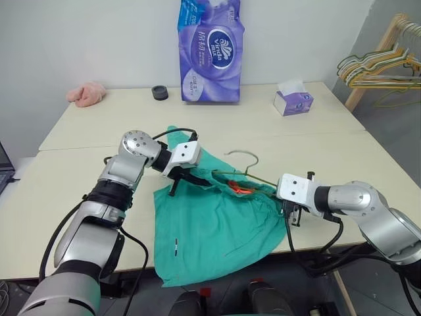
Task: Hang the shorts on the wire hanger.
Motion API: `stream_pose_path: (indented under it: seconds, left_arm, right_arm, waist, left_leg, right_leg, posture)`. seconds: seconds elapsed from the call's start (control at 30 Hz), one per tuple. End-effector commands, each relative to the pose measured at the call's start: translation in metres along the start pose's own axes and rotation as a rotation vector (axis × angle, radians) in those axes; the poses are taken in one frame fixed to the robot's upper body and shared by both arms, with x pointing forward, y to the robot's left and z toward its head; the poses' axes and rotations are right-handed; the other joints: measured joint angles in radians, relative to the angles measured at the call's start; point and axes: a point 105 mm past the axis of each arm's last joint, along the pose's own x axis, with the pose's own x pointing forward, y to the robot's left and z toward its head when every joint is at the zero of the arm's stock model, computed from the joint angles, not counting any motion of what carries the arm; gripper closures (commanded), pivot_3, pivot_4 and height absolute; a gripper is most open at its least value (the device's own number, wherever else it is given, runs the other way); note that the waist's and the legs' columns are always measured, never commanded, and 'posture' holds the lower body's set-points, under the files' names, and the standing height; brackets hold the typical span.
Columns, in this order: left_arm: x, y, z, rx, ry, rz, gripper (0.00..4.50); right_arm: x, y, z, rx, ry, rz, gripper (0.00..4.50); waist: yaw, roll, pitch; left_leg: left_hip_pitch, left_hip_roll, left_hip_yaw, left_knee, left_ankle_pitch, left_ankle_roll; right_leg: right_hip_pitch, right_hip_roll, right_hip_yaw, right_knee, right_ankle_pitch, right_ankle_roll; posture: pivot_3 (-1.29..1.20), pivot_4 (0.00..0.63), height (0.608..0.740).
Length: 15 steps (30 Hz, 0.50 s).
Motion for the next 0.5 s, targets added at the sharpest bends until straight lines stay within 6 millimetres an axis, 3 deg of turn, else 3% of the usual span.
stream_pose_path:
  seconds: [0.03, 0.07, 0.2, 0.33, 0.47, 0.5]
  left_arm:
    - [-0.002, 0.002, 0.005, 0.026, -0.001, 0.018, 4.46]
    - [-0.002, 0.002, 0.005, 0.025, 0.000, 0.017, 4.50]
    - [-0.002, 0.002, 0.003, 0.024, 0.006, 0.022, 4.50]
    - [-0.004, 0.003, 0.001, 0.020, 0.013, 0.040, 4.50]
    - [-0.006, 0.004, 0.000, 0.017, 0.013, 0.059, 4.50]
    - [-0.007, 0.005, 0.000, 0.015, 0.012, 0.064, 4.50]
  right_arm:
    - [-0.008, -0.006, 0.016, -0.067, -0.059, -0.016, 4.50]
    - [-0.009, -0.006, 0.017, -0.086, -0.058, -0.011, 3.99]
    - [-0.020, -0.015, 0.008, -0.232, 0.005, -0.010, 2.78]
    - [-0.046, -0.030, -0.023, -0.277, 0.143, -0.014, 1.44]
    - [-0.068, -0.034, -0.057, -0.030, 0.192, -0.087, 0.08]
    - [-0.069, -0.026, -0.060, 0.098, 0.148, -0.086, 0.08]
  waist:
    - [0.000, 0.000, 0.000]
    - [0.000, 0.000, 0.000]
    - [0.000, 0.000, 0.000]
    - [0.001, 0.000, 0.000]
    - [0.009, 0.000, 0.000]
    - [0.011, -0.001, 0.000]
  left_leg:
    - [0.000, 0.000, 0.000, 0.000, 0.000, 0.000]
    - [0.000, 0.000, 0.000, 0.000, 0.000, 0.000]
    - [0.000, 0.000, 0.000, 0.000, 0.000, 0.000]
    - [0.000, 0.000, 0.001, 0.001, 0.000, 0.000]
    - [0.000, 0.000, 0.000, 0.000, 0.000, 0.000]
    - [0.000, 0.000, 0.000, 0.000, 0.000, 0.000]
  right_leg:
    - [0.000, 0.000, 0.000, 0.000, 0.000, 0.000]
    - [0.000, 0.000, 0.000, 0.000, 0.000, 0.000]
    - [0.000, 0.000, 0.000, 0.000, 0.000, 0.000]
    - [0.000, 0.000, 0.000, 0.000, 0.000, 0.000]
    - [0.001, 0.000, 0.000, 0.000, 0.000, 0.000]
    - [0.001, 0.000, 0.000, 0.000, 0.000, 0.000]
  posture:
    - [-0.16, 0.066, 0.740]
    - [-0.16, 0.066, 0.740]
    - [-0.15, 0.064, 0.740]
    - [-0.15, 0.064, 0.740]
    - [-0.14, 0.067, 0.740]
    - [-0.14, 0.067, 0.740]
